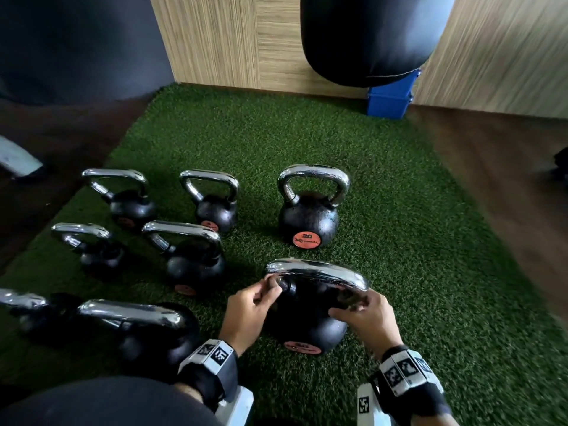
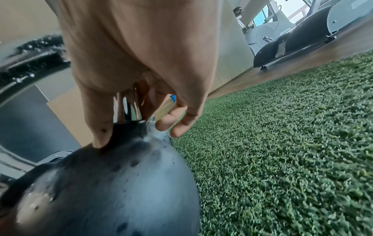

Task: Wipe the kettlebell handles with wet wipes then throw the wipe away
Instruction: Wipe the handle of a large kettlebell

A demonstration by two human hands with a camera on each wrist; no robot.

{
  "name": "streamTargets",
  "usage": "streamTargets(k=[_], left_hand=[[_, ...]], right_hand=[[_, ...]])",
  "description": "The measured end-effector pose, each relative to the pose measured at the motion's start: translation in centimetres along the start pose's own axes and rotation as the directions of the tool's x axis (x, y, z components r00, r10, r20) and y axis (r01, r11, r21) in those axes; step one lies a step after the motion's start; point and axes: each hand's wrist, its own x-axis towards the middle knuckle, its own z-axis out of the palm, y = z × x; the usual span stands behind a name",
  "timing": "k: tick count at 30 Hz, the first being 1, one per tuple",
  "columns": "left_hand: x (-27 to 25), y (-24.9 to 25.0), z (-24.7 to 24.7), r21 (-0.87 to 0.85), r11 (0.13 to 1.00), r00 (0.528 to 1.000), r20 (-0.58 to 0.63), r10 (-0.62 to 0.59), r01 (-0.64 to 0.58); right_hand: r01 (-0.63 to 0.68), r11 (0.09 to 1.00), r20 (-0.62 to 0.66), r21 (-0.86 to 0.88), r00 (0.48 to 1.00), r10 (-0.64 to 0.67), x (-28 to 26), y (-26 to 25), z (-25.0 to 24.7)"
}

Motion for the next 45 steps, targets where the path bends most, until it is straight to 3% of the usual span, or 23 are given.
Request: streamTargets(k=[5, 7, 11, 14, 18, 21, 22, 24, 25, 27, 29, 36, 40, 45], left_hand=[[1.6, 0.8, 0.4, 0.132, 0.989, 0.995, -0.058, 0.081, -0.072], [2.8, 1.5, 0.8, 0.174, 0.981, 0.993, -0.055, 0.1, -0.089], [5.7, 3.9, 1.8, 0.261, 0.96, 0.993, 0.084, 0.083, -0.102], [7.2, 5.6, 2.7, 0.257, 0.953, 0.979, 0.162, 0.121, -0.16], [7.8, 6.9, 3.2, 0.366, 0.9, 0.952, 0.271, 0.14, -0.237], [8.5, 6.3, 2.4, 0.2, 0.96, 0.925, 0.365, 0.11, -0.193], [8.6, 6.0, 2.1, 0.114, 0.982, 0.906, 0.414, 0.089, -0.149], [8.4, 5.6, 1.7, -0.036, 0.995, 0.88, 0.464, 0.104, -0.098], [8.2, 5.6, 1.6, -0.045, 0.991, 0.887, 0.442, 0.131, -0.125], [8.3, 5.3, 1.9, 0.039, 0.976, 0.914, 0.361, 0.186, -0.214], [8.9, 5.4, 2.3, 0.138, 0.958, 0.921, 0.338, 0.195, -0.253], [9.7, 6.5, 2.4, -0.047, 0.978, 0.953, 0.221, 0.209, -0.203], [9.8, 6.3, 2.1, 0.03, 0.966, 0.935, 0.259, 0.242, -0.258], [10.2, 7.5, 1.0, -0.18, 0.954, 0.929, 0.245, 0.278, -0.238]], right_hand=[[0.118, 0.961, 0.033, -0.251, 0.993, -0.113, -1.2, 0.1, -2.3], [0.234, 0.922, 0.087, -0.31, 0.972, -0.217, -2.0, 0.2, -3.1], [0.413, 0.78, 0.269, -0.471, 0.909, -0.319, -3.3, -0.8, -2.9], [0.468, 0.735, 0.358, -0.49, 0.877, -0.32, -4.2, -1.4, -1.1], [0.449, 0.82, 0.371, -0.354, 0.873, -0.318, -3.1, -2.0, 0.3], [0.375, 0.88, 0.123, -0.292, 0.927, -0.354, -0.6, -2.5, 0.7], [0.324, 0.887, 0.069, -0.329, 0.945, -0.319, 0.5, -2.4, 0.9], [0.138, 0.896, 0.174, -0.421, 0.982, -0.07, 2.1, -1.8, 1.7], [0.062, 0.907, 0.246, -0.416, 0.968, 0.046, 2.7, -1.2, 2.3], [-0.017, 0.959, 0.312, -0.283, 0.944, 0.109, 3.4, 0.0, 3.5], [-0.036, 0.982, 0.297, -0.183, 0.95, 0.09, 3.6, 0.9, 4.1], [-0.025, 0.992, 0.276, -0.121, 0.959, 0.058, 3.6, 1.6, 4.3], [-0.019, 0.996, 0.275, -0.092, 0.96, 0.044, 3.6, 1.8, 4.3], [-0.031, 0.997, 0.26, -0.064, 0.964, 0.047, 3.3, 1.5, 4.2]])
